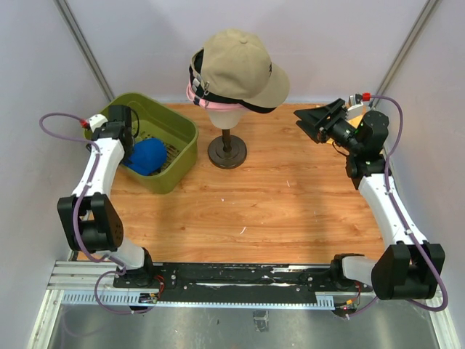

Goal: Stack the hats
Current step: Move the bin to the center of the board.

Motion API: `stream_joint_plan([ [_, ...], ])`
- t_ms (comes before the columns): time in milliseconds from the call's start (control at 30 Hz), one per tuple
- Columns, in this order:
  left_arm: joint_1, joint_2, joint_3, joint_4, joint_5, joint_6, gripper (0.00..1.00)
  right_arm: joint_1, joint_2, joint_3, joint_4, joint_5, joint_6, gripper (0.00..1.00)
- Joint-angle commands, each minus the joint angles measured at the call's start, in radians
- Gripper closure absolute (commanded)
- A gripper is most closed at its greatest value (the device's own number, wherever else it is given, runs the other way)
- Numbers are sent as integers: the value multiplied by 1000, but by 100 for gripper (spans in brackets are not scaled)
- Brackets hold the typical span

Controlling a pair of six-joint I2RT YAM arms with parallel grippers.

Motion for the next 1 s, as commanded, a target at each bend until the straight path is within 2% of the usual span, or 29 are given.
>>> stream_joint_plan([
  [0,5,-80,32,-13,39,-23,33,26,-21,-5,33,-11,3,43],
  [200,6,-123,41,7,65,-3,30,29,-21,-7,37,-7,5,43],
  [367,5,-91,72,11,84,42,28,33,-12,-4,45,-4,6,43],
  [533,1,-61,76,48,94,89,20,36,2,-6,57,-3,8,43],
  [967,-31,31,98,150,66,145,19,40,41,-12,73,-1,1,43],
])
